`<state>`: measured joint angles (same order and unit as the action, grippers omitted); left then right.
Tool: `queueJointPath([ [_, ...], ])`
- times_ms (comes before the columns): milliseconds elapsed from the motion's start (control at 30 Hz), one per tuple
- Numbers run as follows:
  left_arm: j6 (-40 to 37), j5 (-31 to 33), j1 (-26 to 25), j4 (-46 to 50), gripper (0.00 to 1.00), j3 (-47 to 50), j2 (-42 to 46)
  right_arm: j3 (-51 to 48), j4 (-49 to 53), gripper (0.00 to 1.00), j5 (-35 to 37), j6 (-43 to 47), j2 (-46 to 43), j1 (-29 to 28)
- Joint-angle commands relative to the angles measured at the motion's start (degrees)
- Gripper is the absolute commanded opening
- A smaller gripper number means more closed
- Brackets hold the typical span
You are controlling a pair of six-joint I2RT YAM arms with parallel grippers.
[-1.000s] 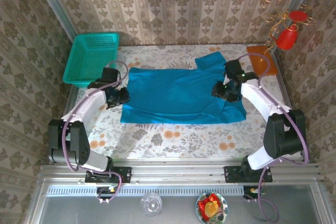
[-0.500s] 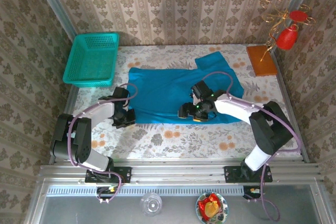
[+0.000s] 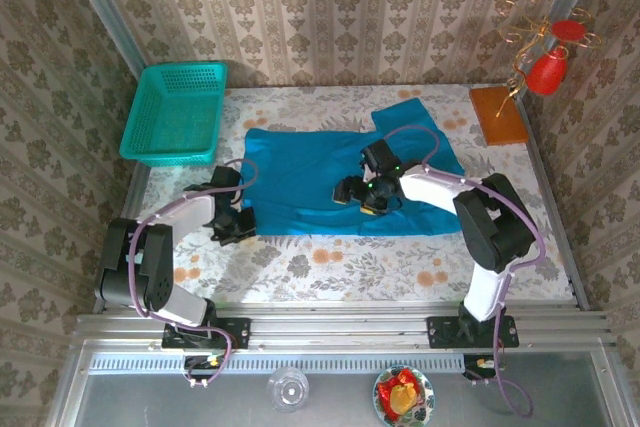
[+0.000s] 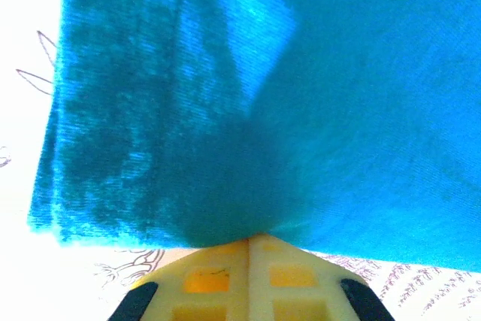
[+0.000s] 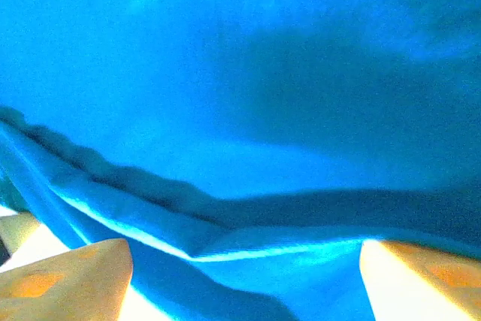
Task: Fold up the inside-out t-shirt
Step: Smooth out the T-shirt at the center of the table.
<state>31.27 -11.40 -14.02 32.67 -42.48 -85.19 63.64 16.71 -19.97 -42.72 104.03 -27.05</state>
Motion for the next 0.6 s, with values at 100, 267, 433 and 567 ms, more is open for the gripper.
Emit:
queueJointPath([
  [100, -0.5, 5.77, 1.72, 4.97, 0.0, -0.97, 4.01, 3.33, 4.38, 0.81, 4.63, 0.93, -0.91, 2.13],
  [267, -0.51, 2.62, 1.47, 4.46, 0.01, -4.69, 5.03, -0.07, 5.58, 0.8, 2.72, 1.93, -6.34, 1.71],
  [433, -1.2, 0.68, 0.02, 2.45, 0.01, -8.66, -1.6, -5.19, 6.16, 0.8, -3.13, 2.91, -9.46, 0.45],
  [567, -1.97, 1.5, 0.02, 0.48, 0.01, -10.49, -6.57, -9.22, 6.05, 0.8, -3.28, 3.17, -10.64, -0.2],
])
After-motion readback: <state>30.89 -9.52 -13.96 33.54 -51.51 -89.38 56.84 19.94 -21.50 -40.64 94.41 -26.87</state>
